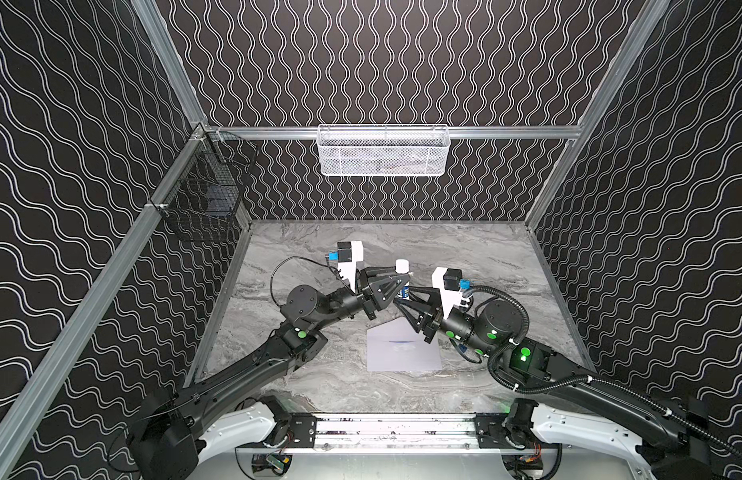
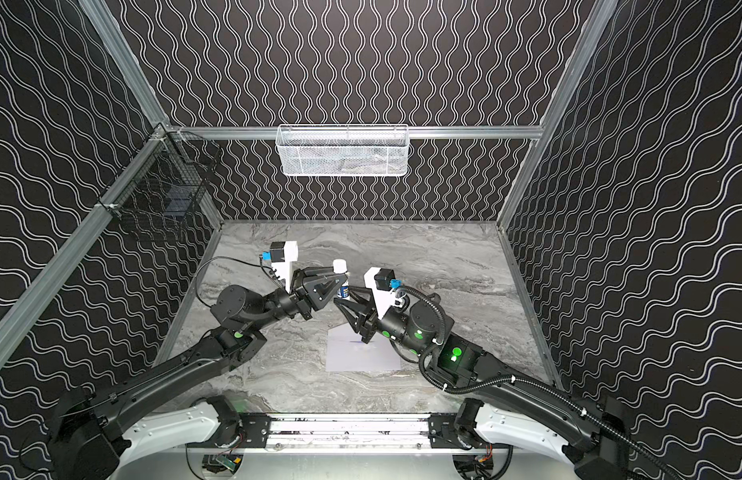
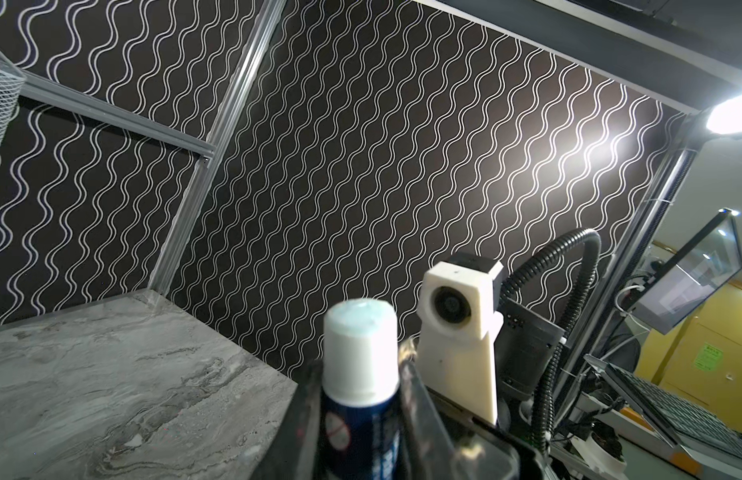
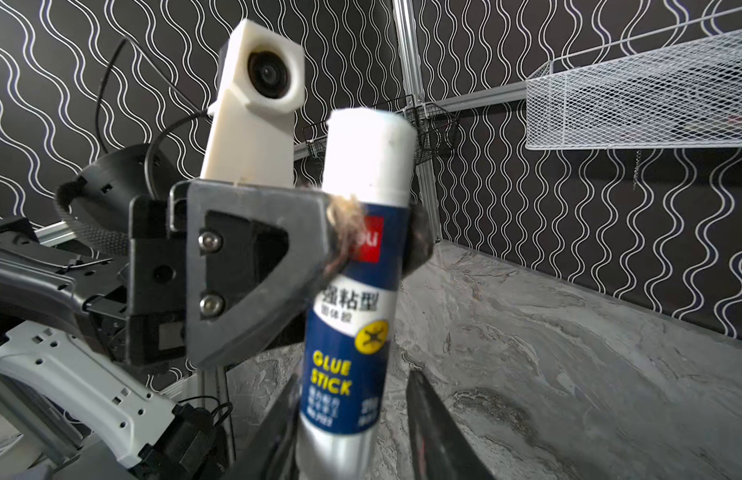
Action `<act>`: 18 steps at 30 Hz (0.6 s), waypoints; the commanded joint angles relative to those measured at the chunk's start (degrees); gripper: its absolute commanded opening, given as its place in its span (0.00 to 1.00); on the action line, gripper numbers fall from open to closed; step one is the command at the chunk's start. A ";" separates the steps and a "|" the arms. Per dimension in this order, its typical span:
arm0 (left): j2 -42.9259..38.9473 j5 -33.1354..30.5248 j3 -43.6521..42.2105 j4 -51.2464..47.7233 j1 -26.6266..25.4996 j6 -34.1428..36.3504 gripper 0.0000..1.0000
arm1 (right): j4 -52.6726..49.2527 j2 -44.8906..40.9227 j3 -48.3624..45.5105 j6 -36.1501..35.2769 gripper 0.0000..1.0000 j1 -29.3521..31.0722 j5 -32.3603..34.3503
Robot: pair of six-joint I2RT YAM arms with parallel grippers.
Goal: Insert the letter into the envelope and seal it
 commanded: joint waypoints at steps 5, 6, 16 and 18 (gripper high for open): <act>-0.06 0.76 0.00 1.09 0.03 0.50 0.00 | 0.30 -1.09 0.24 0.06 0.27 -1.23 1.23; 0.30 0.88 0.12 1.28 0.04 0.35 0.00 | 0.63 -0.94 0.16 0.06 0.25 -1.17 0.76; 1.36 1.24 0.59 2.21 0.04 -0.76 0.00 | 2.06 -2.68 -0.27 -1.65 0.11 -3.06 -11.41; 1.48 1.63 0.37 3.11 -0.04 -1.48 0.00 | 2.62 -3.68 -0.54 -1.63 0.09 -5.61 -18.09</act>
